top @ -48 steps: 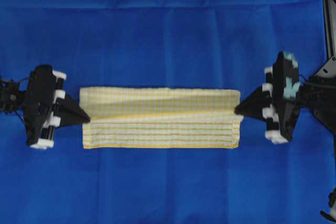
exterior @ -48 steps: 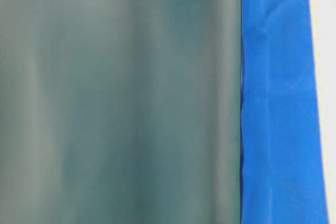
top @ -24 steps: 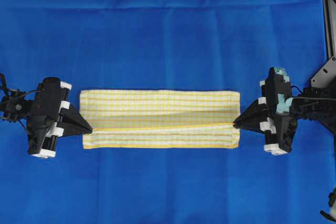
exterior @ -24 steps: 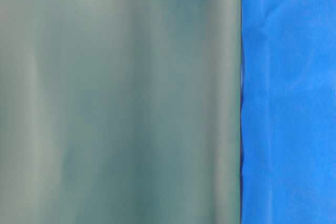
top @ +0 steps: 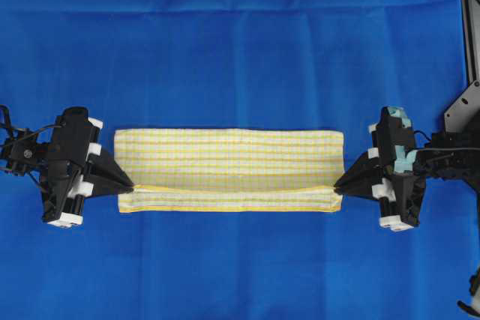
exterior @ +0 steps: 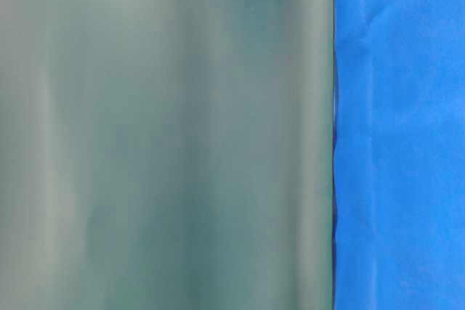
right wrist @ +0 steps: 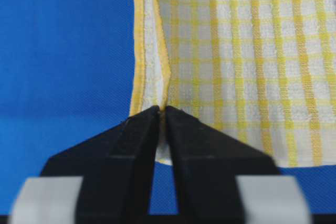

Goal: Fold the yellow towel.
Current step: 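Release the folded edge and move both grippers to the strip's ends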

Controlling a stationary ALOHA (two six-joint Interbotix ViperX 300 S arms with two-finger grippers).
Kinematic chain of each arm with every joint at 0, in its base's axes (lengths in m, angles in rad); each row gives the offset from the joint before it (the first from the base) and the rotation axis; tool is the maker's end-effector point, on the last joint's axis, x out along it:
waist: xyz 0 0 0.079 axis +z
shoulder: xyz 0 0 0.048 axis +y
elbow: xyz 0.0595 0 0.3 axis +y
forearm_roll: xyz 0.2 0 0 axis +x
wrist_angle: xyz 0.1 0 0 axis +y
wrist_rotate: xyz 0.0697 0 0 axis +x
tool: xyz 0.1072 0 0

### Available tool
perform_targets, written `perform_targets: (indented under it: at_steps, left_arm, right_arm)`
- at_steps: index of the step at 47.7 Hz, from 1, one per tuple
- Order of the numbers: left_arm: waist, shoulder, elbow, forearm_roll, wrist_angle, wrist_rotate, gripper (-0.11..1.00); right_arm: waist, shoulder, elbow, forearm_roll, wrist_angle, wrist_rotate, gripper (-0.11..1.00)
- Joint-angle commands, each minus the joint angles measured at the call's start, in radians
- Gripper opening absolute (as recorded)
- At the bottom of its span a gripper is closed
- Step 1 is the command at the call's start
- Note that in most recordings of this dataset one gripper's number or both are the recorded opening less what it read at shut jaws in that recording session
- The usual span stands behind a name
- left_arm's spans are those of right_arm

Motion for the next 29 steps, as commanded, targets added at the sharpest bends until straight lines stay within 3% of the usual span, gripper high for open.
perform_targets:
  at_steps: [1, 9, 12, 18, 29]
  left_arm:
    - [-0.008, -0.028, -0.018, -0.002, -0.005, -0.011, 0.21]
    - [-0.015, -0.086, -0.014, 0.002, 0.018, 0.002, 0.70]
    - [-0.005, -0.112, -0.014, 0.002, 0.051, 0.003, 0.85]
    - [0.049, -0.149, -0.011, 0.002, 0.107, 0.012, 0.79]
    - [0.201, -0.146, -0.018, 0.006, 0.129, 0.080, 0.72]
  right_arm:
    - [0.003, -0.003, -0.026, 0.003, 0.005, 0.000, 0.30]
    - [0.003, -0.028, -0.021, 0.003, 0.003, -0.009, 0.78]
    - [-0.005, -0.046, -0.015, 0.002, 0.003, -0.012, 0.78]
    - [-0.064, -0.086, 0.005, 0.000, -0.002, -0.028, 0.72]
    - [-0.278, -0.118, 0.020, -0.002, 0.028, -0.110, 0.72]
